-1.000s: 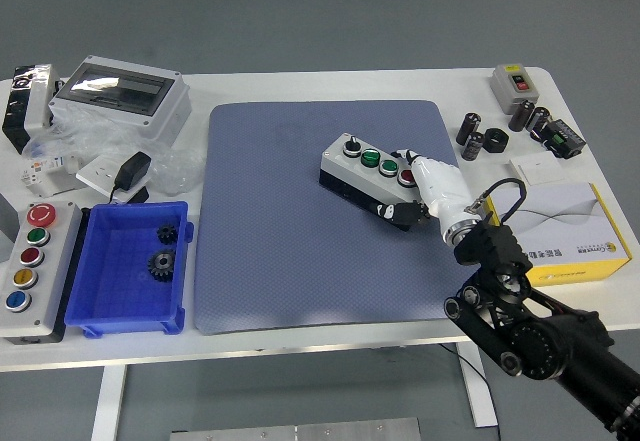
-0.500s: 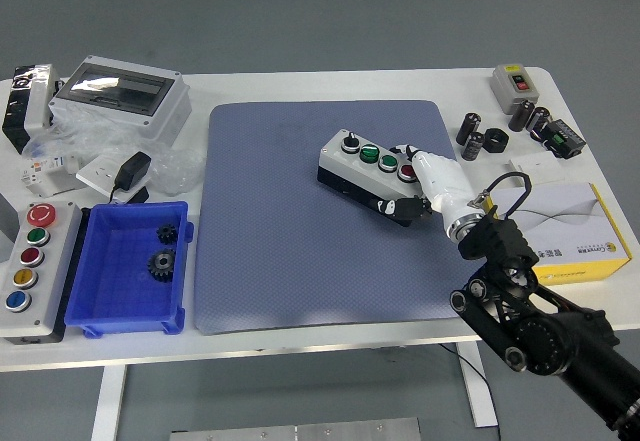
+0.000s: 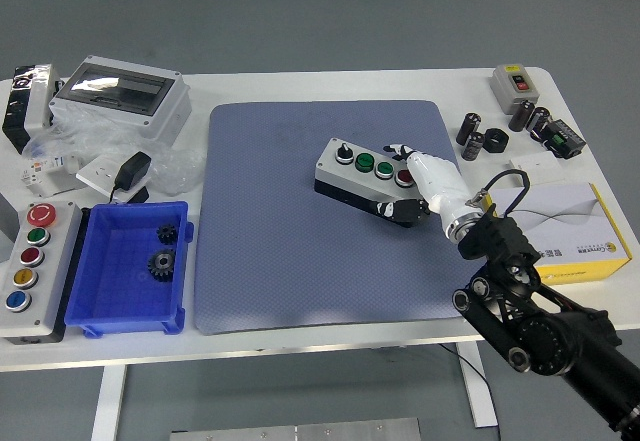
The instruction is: Pick up the button,place it on the desk,press the button,press the button
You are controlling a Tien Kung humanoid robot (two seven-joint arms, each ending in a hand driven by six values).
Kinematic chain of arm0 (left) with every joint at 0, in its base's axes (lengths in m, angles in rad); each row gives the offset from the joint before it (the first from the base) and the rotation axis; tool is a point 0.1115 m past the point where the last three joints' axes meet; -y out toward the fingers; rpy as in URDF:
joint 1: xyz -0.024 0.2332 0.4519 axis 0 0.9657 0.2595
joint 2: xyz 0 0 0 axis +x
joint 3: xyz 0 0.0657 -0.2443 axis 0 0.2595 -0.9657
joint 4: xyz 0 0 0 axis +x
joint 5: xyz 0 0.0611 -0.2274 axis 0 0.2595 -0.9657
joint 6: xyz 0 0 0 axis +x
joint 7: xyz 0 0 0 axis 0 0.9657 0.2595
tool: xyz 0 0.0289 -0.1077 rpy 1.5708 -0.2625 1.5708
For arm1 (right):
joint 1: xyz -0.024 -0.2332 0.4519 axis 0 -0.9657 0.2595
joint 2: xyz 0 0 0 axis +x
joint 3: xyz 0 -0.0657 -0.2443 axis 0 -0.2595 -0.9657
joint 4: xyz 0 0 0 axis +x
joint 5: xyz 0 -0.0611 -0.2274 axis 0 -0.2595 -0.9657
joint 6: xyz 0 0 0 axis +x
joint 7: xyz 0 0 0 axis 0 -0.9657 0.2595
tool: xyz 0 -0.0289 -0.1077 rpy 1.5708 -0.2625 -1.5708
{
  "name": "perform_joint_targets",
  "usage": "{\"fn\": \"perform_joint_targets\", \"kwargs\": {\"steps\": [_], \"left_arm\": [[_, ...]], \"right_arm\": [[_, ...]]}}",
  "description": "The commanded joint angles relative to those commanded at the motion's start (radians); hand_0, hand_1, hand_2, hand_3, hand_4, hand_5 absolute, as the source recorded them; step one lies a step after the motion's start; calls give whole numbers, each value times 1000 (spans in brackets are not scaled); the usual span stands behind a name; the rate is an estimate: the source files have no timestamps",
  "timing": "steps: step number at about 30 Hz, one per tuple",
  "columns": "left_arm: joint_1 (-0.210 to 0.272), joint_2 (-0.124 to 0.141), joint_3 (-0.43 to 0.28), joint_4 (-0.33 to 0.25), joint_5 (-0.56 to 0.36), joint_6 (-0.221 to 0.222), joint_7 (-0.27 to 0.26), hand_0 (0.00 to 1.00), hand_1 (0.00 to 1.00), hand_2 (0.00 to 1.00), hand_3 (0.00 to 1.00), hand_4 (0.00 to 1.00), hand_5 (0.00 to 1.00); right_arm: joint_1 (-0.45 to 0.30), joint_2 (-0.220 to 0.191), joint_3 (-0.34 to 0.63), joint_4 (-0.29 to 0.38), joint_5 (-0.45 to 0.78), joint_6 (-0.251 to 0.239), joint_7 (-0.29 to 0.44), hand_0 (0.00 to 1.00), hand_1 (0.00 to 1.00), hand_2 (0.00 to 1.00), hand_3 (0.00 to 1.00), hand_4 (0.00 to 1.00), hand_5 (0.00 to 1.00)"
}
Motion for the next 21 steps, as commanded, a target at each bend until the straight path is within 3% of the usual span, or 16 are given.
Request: {"fn": "perform_joint_targets", "kwargs": {"steps": [2, 3, 12, 21], "left_arm": [[0, 1, 2, 0, -2, 0, 0, 628, 673, 667, 761, 731, 290], [0, 1, 4, 0, -3, 0, -1, 628, 673, 666, 761, 730, 289], [2, 4, 10, 0, -7, -1, 2, 628, 673, 666, 760, 729, 289], [3, 3, 18, 0, -8, -3, -1, 628, 673, 665, 759, 728, 289]], "right_arm": [[0, -1, -1, 1, 1, 1, 1, 943, 906, 954, 996, 990, 343], [0, -2, -2, 2, 1, 2, 2, 981, 945, 992, 998, 998, 415], [-1, -10, -6, 32, 25, 18, 16, 987, 950, 998, 998, 998, 419], [-23, -20, 21, 106, 86, 24, 38, 998, 972, 998, 998, 998, 443]]}}
